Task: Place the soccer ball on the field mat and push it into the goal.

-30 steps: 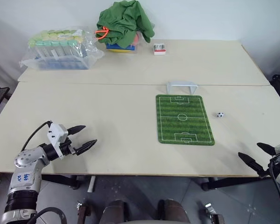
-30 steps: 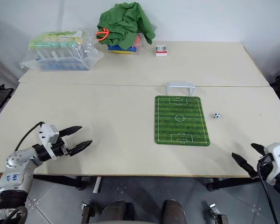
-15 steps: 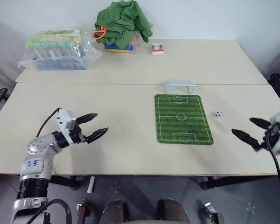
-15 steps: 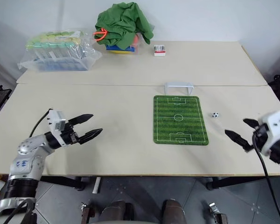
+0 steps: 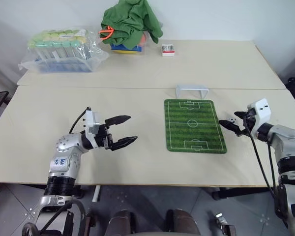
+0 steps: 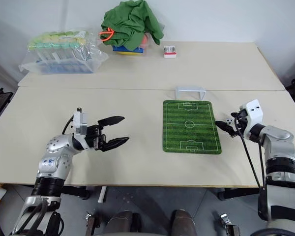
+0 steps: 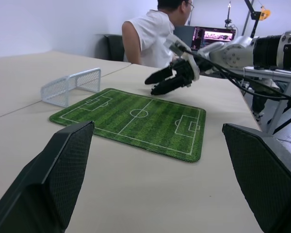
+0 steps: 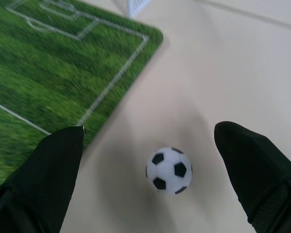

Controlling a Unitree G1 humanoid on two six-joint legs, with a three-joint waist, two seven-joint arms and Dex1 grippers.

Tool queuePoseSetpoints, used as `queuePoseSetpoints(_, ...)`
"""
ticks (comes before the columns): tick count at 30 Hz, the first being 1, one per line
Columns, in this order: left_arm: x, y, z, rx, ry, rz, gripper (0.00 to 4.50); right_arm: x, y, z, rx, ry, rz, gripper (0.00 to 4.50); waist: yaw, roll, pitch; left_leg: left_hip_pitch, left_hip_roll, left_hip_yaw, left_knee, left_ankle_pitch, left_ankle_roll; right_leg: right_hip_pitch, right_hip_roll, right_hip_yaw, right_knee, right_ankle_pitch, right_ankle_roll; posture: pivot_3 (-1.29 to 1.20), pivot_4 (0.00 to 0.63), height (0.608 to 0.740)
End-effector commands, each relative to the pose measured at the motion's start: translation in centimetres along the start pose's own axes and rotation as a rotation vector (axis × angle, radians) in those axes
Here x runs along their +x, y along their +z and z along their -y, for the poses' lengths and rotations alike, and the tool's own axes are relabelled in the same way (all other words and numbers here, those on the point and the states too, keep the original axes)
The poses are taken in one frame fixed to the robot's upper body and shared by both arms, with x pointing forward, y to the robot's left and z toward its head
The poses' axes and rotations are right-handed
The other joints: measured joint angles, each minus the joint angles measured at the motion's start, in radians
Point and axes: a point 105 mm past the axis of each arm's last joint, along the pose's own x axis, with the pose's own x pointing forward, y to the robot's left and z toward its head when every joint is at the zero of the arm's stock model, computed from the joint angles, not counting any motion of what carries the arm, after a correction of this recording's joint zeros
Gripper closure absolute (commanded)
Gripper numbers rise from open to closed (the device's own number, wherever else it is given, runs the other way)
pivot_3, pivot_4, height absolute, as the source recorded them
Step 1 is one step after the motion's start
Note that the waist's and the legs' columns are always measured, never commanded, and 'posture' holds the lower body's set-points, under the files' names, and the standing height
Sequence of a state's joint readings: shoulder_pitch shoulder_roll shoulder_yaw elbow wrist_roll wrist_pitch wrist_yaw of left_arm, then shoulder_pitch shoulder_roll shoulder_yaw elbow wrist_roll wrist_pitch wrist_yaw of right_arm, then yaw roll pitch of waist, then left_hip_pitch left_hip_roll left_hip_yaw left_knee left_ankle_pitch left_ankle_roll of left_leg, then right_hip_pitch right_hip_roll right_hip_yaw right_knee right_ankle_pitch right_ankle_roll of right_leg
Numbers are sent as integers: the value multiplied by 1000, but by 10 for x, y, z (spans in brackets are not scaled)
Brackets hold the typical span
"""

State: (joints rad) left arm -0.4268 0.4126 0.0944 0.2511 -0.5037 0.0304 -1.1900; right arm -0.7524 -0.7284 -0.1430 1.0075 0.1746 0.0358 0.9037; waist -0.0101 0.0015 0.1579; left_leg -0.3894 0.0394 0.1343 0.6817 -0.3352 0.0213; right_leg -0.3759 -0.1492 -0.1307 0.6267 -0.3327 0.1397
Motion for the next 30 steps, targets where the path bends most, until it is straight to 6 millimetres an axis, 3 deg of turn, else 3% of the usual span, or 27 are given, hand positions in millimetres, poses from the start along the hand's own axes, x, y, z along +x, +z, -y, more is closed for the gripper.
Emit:
queuePoseSetpoints(1,0,5,2,34,4,14,0,0,4,5,-32,-23,8,13,-2,0,0,0,0,0,0,0,0,0,0,0,0,0,0,0,150,740)
queuePoseSetpoints(10,-4,3,4,33,17,9,0,-3,-11,9,8,-54,-35,13,-7,0,0,0,0,-9,2,0,0,2,0,0,1,0,0,0,150,740)
queuePoseSetpoints(13,-4,3,3,32,15,10,0,-4,-11,10,28,-61,-27,546,-6,0,0,0,0,-9,3,0,0,2,0,0,1,0,0,0,150,740)
queuePoseSetpoints(23,-2,1,3,38,-23,12,0,-8,9,12,-31,-50,27,3640,-6,0,0,0,0,-10,3,0,0,3,0,0,0,0,0,0,150,740)
queuePoseSetpoints(26,-7,-3,7,37,-60,-3,0,-7,33,-5,-140,52,74,3651,-11,2,1,0,0,-10,2,0,0,2,0,0,0,0,0,0,150,740)
queuePoseSetpoints(30,-18,-15,10,44,-80,-66,0,-5,56,-71,-299,333,98,3651,-18,4,3,0,0,-10,2,0,0,1,0,-1,1,0,0,0,150,740)
